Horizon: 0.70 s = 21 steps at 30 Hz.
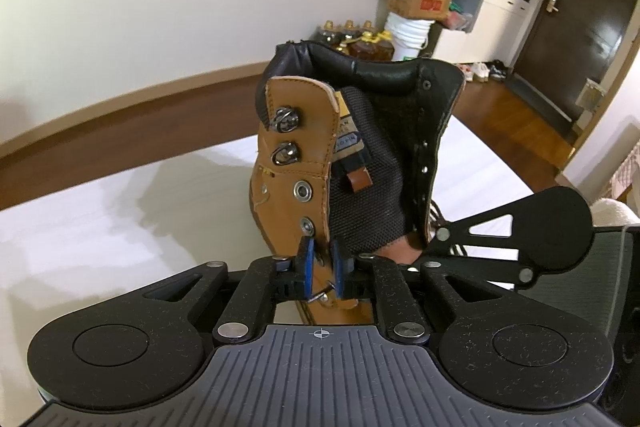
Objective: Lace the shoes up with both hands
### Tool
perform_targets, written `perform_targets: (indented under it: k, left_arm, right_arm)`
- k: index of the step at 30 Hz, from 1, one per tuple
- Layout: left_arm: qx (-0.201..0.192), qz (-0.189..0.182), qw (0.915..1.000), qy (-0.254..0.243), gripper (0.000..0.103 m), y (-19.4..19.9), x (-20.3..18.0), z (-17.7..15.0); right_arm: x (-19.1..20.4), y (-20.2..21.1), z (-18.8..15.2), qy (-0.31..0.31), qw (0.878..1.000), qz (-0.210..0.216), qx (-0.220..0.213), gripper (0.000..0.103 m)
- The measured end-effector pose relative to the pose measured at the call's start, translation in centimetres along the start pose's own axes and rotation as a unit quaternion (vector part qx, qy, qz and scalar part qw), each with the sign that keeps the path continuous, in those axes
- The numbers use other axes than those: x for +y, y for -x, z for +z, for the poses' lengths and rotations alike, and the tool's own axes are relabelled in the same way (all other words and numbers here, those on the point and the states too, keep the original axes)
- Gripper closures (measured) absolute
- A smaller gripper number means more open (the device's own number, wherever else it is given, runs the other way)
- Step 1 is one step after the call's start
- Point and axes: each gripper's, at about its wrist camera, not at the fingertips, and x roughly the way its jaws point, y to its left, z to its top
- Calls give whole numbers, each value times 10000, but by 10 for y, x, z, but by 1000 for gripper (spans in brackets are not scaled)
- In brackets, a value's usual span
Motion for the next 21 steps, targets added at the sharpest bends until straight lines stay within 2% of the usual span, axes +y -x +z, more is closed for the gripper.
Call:
perform_targets:
  k: [1, 2, 3, 7, 10, 11, 12, 14, 17, 21]
  left_arm:
    - [42, -48, 9999, -105, 58, 1, -1, -2]
    - [8, -115, 9997, -231, 39, 4, -1, -6]
    - [-93, -135, 9990, -406, 34, 10, -2, -12]
    - [-586, -145, 9910, -1196, 33, 28, -5, -38]
    - [-766, -164, 9842, -1590, 47, 29, -6, -51]
    - [-794, -194, 9824, -1682, 58, 28, -6, -54]
    - [-785, -273, 9821, -1690, 66, 27, -4, -55]
    - [-808, -535, 9820, -1622, 74, 23, 2, -55]
    - [-850, -635, 9819, -1570, 83, 19, 10, -54]
    - [-897, -819, 9805, -1542, 87, 14, 19, -53]
  right_arm:
    - [-1, 0, -1, -25, 10000, 5, -3, 99]
    - [-1, -1, -2, -50, 10000, 11, -7, 99]
    - [-1, -1, -3, -64, 10000, 6, -15, 99]
    - [-1, -1, -5, -96, 9999, -31, -56, 99]
    - [0, -1, -7, -115, 9999, -42, -82, 99]
    - [0, -1, -7, -122, 9999, -45, -89, 99]
    - [0, -1, -7, -126, 9999, -52, -98, 99]
    - [0, -1, -8, -138, 9998, -55, -110, 99]
    - [-1, -1, -10, -158, 9998, -47, -130, 99]
    - [-2, -1, -12, -180, 9997, -11, -161, 99]
